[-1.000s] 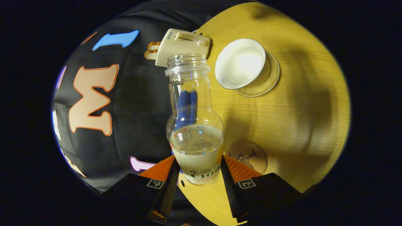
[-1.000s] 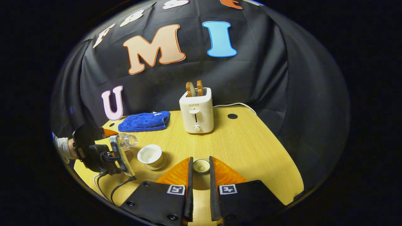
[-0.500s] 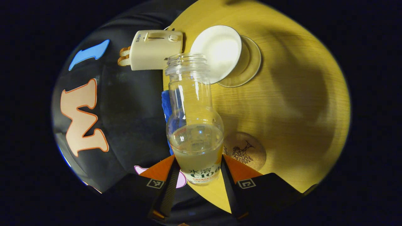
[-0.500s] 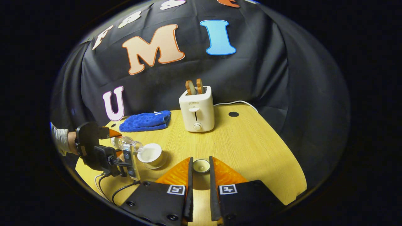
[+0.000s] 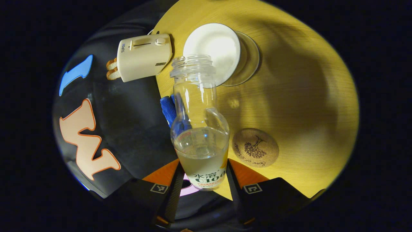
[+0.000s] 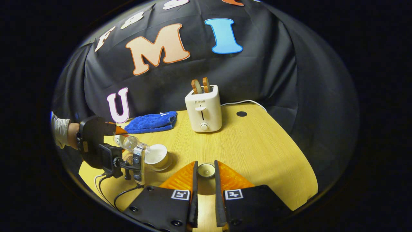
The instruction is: Open the teacup lid with one hand, grasp the water bottle and pour water into the teacup with the other hand; after pouring, place the water bottle on the coaster and then close the teacup lid.
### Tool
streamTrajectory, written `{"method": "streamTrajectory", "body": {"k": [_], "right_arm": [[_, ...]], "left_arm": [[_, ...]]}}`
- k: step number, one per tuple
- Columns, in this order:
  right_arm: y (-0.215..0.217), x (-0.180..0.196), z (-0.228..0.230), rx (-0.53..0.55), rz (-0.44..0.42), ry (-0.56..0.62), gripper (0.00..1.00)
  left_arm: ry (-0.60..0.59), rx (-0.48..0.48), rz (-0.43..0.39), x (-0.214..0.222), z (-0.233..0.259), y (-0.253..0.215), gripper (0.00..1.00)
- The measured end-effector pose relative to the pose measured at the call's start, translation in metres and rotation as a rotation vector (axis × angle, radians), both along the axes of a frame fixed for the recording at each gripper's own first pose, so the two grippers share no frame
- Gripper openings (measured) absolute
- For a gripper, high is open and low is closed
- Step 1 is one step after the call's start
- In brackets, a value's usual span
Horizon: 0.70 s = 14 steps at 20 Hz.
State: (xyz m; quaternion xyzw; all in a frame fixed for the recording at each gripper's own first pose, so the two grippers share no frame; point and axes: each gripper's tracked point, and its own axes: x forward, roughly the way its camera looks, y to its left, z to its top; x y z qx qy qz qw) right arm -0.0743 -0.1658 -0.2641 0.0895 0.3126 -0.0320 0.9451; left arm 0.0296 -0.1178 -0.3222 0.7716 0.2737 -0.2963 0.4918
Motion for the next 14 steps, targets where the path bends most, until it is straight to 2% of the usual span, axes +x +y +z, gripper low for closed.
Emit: {"method": "streamTrajectory", "body": {"k": [14], "right_arm": [[0.001, -0.011, -0.007, 0.03, 0.0, 0.005, 0.25]], "left_arm": [[-0.003, 0.18, -0.085, 0.007, 0.026, -0.001, 0.7]]}}
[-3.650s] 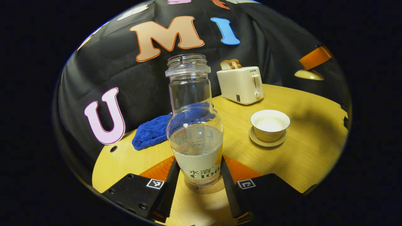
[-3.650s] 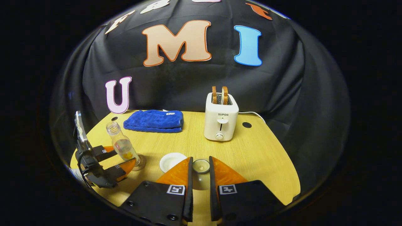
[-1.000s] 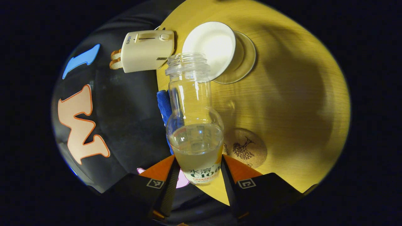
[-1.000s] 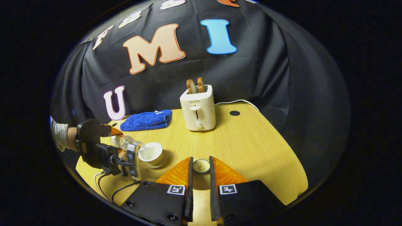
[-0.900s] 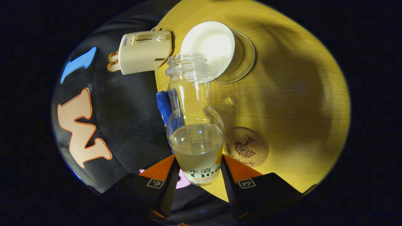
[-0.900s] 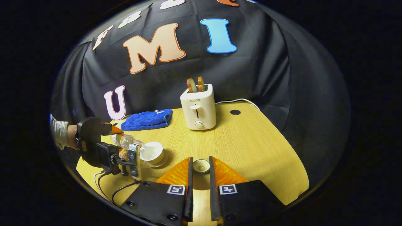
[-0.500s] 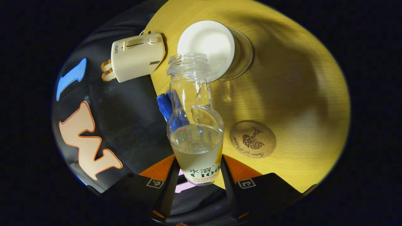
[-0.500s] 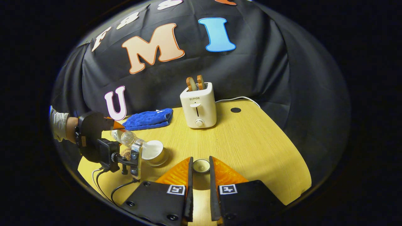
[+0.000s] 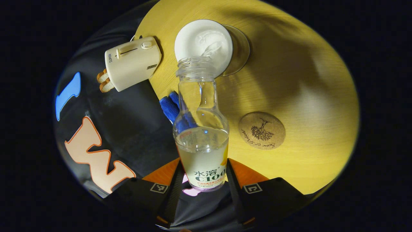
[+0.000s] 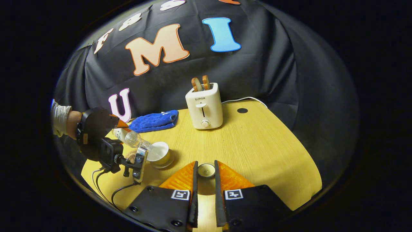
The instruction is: Open the teacup lid with one hand, grasp the water bottle and pour water into the teacup with the other hand; after pouring, place the water bottle on the coaster and then close the teacup lid.
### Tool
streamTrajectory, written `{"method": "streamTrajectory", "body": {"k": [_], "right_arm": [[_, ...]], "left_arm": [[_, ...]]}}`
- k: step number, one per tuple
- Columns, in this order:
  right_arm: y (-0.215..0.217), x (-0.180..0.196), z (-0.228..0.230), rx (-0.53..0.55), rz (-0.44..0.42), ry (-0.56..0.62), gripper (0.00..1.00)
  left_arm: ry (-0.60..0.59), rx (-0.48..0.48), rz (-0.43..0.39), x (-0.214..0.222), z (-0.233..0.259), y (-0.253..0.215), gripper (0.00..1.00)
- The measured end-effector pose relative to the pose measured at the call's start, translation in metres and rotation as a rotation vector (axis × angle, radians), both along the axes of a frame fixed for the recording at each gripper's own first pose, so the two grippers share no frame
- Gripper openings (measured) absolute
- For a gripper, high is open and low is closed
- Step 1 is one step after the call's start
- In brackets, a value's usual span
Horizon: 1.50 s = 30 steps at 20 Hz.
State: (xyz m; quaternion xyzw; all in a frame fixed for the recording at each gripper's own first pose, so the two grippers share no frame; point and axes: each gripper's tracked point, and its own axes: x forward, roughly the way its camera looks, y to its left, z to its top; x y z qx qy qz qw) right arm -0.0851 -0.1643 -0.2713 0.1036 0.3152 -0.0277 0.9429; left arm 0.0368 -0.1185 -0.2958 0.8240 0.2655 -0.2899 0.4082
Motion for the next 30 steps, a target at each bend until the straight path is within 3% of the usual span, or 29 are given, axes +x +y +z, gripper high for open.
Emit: {"method": "streamTrajectory", "body": {"k": [24, 27, 30], "right_arm": [[0.005, 0.004, -0.011, 0.034, 0.007, -0.004, 0.25], [0.008, 0.004, -0.011, 0.047, 0.006, -0.011, 0.25], [0.013, 0.005, -0.01, 0.06, 0.013, -0.01, 0.25]], "left_arm": [[-0.037, 0.273, -0.114, 0.012, 0.044, -0.013, 0.7], [-0.025, 0.246, -0.105, 0.01, 0.044, -0.016, 0.7], [-0.008, 0.124, -0.046, 0.003, 0.036, -0.02, 0.69]]}}
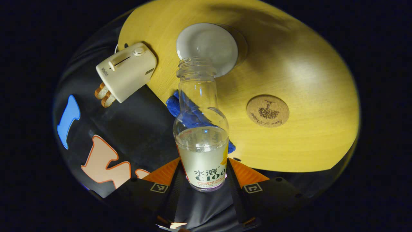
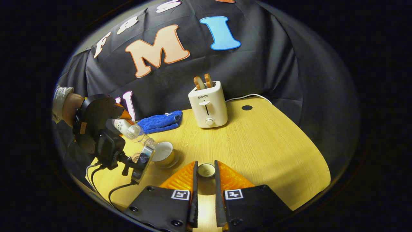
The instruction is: Open the teacup lid with one hand, grasp the water bottle and pour water into the teacup with the other hand; after pouring, place the water bottle on the coaster and then close the teacup lid.
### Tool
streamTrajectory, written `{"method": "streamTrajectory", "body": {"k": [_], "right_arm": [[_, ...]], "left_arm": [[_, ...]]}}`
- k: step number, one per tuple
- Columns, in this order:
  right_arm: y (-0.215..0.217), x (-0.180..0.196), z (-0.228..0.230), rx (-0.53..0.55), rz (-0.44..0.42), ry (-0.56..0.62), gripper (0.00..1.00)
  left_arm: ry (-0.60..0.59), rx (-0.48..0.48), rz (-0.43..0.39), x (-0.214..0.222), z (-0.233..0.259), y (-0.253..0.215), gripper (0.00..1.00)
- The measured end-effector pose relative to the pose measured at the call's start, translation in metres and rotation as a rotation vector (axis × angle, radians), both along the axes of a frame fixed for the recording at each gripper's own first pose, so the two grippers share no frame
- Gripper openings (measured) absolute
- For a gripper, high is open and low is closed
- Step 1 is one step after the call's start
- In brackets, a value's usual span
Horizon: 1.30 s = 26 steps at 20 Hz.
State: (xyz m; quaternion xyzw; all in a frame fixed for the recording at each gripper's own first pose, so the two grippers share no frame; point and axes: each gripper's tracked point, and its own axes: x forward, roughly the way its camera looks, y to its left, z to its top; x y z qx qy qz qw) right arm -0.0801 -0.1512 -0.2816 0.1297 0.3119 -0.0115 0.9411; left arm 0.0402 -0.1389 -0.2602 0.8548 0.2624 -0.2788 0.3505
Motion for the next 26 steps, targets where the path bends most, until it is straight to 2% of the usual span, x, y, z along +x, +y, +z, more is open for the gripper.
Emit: {"method": "streamTrajectory", "body": {"k": [4, 6, 9, 10, 14, 15, 17, 18, 22, 24, 26], "right_arm": [[0.002, -0.003, 0.004, -0.013, 0.016, 0.012, 0.25], [0.004, -0.003, 0.008, -0.03, 0.031, 0.018, 0.25], [0.009, 0.002, 0.012, -0.042, 0.045, 0.022, 0.25], [0.011, 0.004, 0.015, -0.048, 0.05, 0.023, 0.28], [0.022, 0.015, 0.025, -0.072, 0.072, 0.018, 0.22], [0.026, 0.016, 0.027, -0.076, 0.078, 0.018, 0.25], [0.033, 0.018, 0.03, -0.087, 0.087, 0.022, 0.22], [0.037, 0.019, 0.032, -0.092, 0.09, 0.023, 0.25], [0.058, 0.02, 0.035, -0.128, 0.135, 0.039, 0.28], [0.066, 0.022, 0.039, -0.139, 0.142, 0.032, 0.25], [0.076, 0.023, 0.043, -0.135, 0.146, 0.034, 0.28]], "left_arm": [[0.03, -0.13, 0.092, -0.014, -0.018, 0.01, 0.69], [0.044, -0.235, 0.128, -0.019, -0.029, 0.01, 0.7], [0.069, -0.382, 0.241, -0.031, -0.045, 0.017, 0.69], [0.07, -0.421, 0.265, -0.032, -0.049, 0.018, 0.68], [0.053, -0.592, 0.39, -0.041, -0.061, 0.028, 0.69], [0.051, -0.638, 0.422, -0.042, -0.064, 0.03, 0.69], [0.042, -0.719, 0.467, -0.046, -0.066, 0.034, 0.69], [0.032, -0.763, 0.497, -0.047, -0.068, 0.035, 0.69], [0.028, -0.968, 0.62, -0.057, -0.077, 0.029, 0.69], [0.02, -1.058, 0.658, -0.055, -0.078, 0.022, 0.69], [0.007, -1.185, 0.68, -0.05, -0.078, 0.013, 0.69]]}}
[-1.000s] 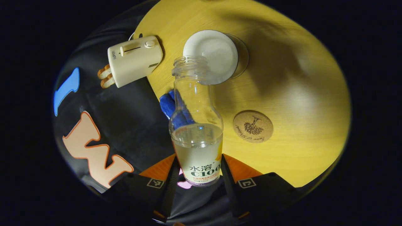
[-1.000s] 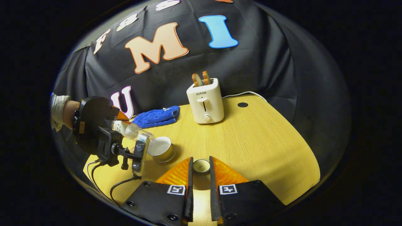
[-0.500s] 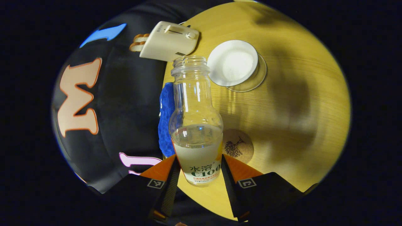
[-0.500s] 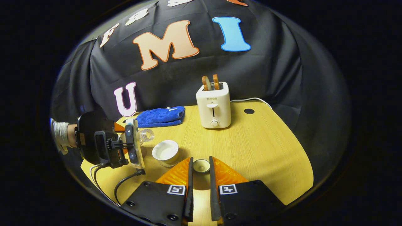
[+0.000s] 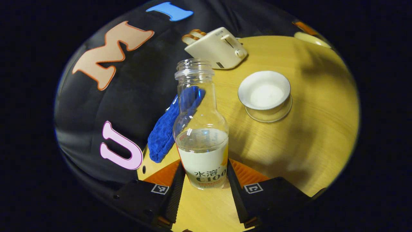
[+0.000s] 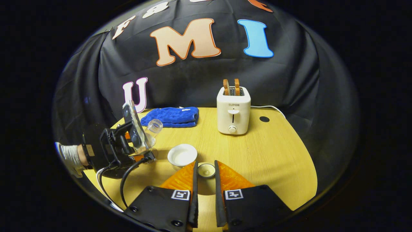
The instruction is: Open the teacup lid with one hand, grasp the water bottle and pour water into the teacup with the other hand; after pouring, place the water bottle on the coaster and then close the teacup lid.
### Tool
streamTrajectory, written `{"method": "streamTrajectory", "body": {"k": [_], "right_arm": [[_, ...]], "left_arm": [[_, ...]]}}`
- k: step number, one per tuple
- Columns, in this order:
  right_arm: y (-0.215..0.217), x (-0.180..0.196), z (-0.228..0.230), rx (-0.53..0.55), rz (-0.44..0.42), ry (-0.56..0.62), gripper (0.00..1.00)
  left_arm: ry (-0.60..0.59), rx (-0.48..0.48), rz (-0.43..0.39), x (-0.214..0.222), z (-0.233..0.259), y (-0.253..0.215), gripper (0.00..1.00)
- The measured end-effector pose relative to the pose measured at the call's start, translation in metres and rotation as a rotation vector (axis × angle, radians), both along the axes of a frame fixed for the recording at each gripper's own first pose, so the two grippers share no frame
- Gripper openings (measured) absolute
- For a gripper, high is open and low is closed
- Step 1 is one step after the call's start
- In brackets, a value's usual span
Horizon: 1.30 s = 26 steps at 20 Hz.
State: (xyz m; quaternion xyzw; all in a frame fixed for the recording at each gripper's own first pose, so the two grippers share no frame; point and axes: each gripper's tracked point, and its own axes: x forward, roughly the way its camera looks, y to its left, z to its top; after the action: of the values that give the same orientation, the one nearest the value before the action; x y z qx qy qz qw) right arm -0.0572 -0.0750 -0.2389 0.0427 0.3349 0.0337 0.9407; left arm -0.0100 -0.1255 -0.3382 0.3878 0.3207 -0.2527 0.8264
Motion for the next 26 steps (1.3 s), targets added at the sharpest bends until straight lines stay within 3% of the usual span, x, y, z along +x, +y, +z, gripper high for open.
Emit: {"method": "streamTrajectory", "body": {"k": [6, 10, 16, 19, 26], "right_arm": [[0.013, 0.001, 0.006, -0.063, 0.031, 0.011, 0.25], [0.024, -0.001, 0.004, -0.09, 0.049, 0.034, 0.22], [0.049, 0.003, 0.007, -0.113, 0.097, 0.035, 0.25], [0.059, 0.007, 0.008, -0.104, 0.104, 0.032, 0.22], [0.067, 0.018, 0.01, -0.102, 0.111, 0.019, 0.25]], "left_arm": [[-0.02, -0.331, 0.21, 0.011, -0.004, -0.006, 0.69], [-0.053, -0.467, 0.248, 0.017, 0.0, -0.016, 0.7], [-0.06, -0.533, 0.32, 0.017, -0.005, -0.001, 0.7], [-0.043, -0.545, 0.35, 0.013, -0.009, 0.005, 0.71], [-0.025, -0.535, 0.348, 0.011, -0.01, 0.008, 0.74]]}}
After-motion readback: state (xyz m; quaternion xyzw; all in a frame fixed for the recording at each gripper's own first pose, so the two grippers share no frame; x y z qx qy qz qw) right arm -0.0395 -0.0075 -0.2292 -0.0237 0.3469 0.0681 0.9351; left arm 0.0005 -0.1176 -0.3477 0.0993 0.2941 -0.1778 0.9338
